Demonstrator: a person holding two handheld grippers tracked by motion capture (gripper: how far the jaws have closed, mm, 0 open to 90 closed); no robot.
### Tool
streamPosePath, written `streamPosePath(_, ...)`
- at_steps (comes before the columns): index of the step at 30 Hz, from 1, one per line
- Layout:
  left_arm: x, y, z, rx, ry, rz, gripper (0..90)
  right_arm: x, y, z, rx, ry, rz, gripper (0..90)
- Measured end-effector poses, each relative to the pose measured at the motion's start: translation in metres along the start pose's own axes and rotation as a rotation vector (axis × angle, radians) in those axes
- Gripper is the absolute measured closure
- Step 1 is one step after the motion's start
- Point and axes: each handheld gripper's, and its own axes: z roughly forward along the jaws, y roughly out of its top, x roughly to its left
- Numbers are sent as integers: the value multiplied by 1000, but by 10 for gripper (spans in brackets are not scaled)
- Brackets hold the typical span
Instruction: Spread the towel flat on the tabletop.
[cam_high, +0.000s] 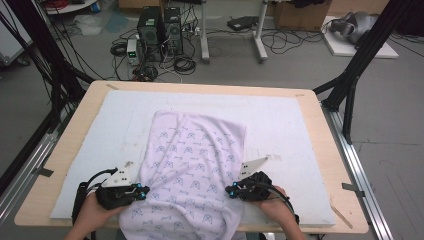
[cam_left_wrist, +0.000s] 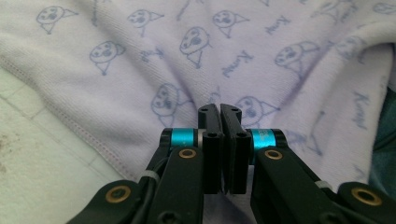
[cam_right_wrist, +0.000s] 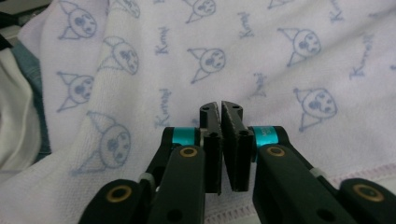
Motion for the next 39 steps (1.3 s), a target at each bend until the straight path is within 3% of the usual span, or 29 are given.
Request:
streamPosePath(2, -7, -1, -6, 3, -17, 13, 873, 4, -1, -2, 6, 43, -13, 886)
streamPosePath(3, -7, -1, -6, 3, -17, 13, 873, 4, -1, -2, 6, 43, -13, 886)
streamPosePath(4, -12, -2, -11, -2, -35, 16, 872, 15, -2, -8, 3, 91, -49, 883)
streamPosePath(5, -19, -3, -20, -19, -73, 18, 868, 19, -3, -12, -17, 121, -53, 875)
streamPosePath(7, -23, -1, -28, -44, -96, 20, 791, 22, -3, -23, -60, 134, -44, 810)
streamPosePath(9, -19, 3, -29, -58, -79, 26, 655, 17, -2, -33, -79, 65, -19, 756)
streamPosePath(11, -9, 6, -22, -53, -43, 3, 579, 6, 0, -34, -69, -3, -4, 695)
streamPosePath(14, 1, 3, -5, -12, -43, -15, 614, -6, 3, -24, -63, -33, 39, 666)
streamPosePath(16, 2, 1, 0, 13, -37, -10, 744, -7, 4, -19, -46, -46, 39, 663)
streamPosePath(18, 2, -2, 3, -1, -43, -14, 748, -10, 5, -12, -21, -68, 34, 646)
streamPosePath(20, 7, 3, 0, -29, -38, -36, 686, -17, 5, -14, -38, -90, 44, 657)
streamPosePath(21, 14, 10, -2, -56, -22, -51, 686, -22, 6, -17, -52, -111, 56, 658)
streamPosePath(22, 24, 21, -1, -78, 3, -58, 659, -36, 13, -25, -68, -158, 68, 663)
streamPosePath(23, 24, 21, -1, -78, 3, -58, 655, -42, 16, -27, -66, -175, 65, 663)
streamPosePath(24, 34, 32, 1, -94, 24, -57, 655, -42, 16, -27, -66, -175, 65, 663)
streamPosePath(25, 48, 49, 7, -106, 68, -41, 655, -61, 27, -33, -59, -224, 56, 660)
streamPosePath(26, 48, 49, 7, -106, 68, -41, 666, -61, 27, -33, -59, -224, 56, 660)
streamPosePath(27, 57, 58, 12, -111, 85, -45, 667, -79, 33, -34, -63, -246, 64, 647)
streamPosePath(28, 67, 66, 17, -114, 106, -46, 667, -79, 33, -34, -63, -246, 64, 647)
streamPosePath(29, 76, 73, 24, -129, 127, -60, 667, -99, 37, -33, -56, -277, 87, 647)
streamPosePath(30, 96, 81, 40, -124, 163, -96, 667, -111, 39, -32, -47, -304, 111, 645)
streamPosePath(32, 115, 86, 54, -88, 242, -122, 661, -126, 39, -29, -39, -347, 135, 620)
streamPosePath(33, 123, 87, 60, -90, 259, -148, 649, -134, 38, -28, -29, -366, 154, 592)
streamPosePath(34, 123, 87, 60, -90, 259, -148, 641, -134, 38, -28, -29, -366, 154, 592)
streamPosePath(35, 138, 87, 73, -50, 316, -192, 615, -149, 37, -22, -2, -400, 177, 562)
streamPosePath(36, 138, 87, 73, -50, 316, -192, 593, -149, 37, -22, -2, -400, 177, 562)
streamPosePath(37, 151, 84, 85, 26, 370, -230, 565, -159, 36, -15, 21, -383, 196, 555)
streamPosePath(38, 151, 84, 85, 26, 370, -230, 552, -162, 36, -12, 30, -384, 202, 563)
streamPosePath(39, 160, 79, 89, -12, 368, -283, 541, -166, 35, -8, 28, -369, 222, 592)
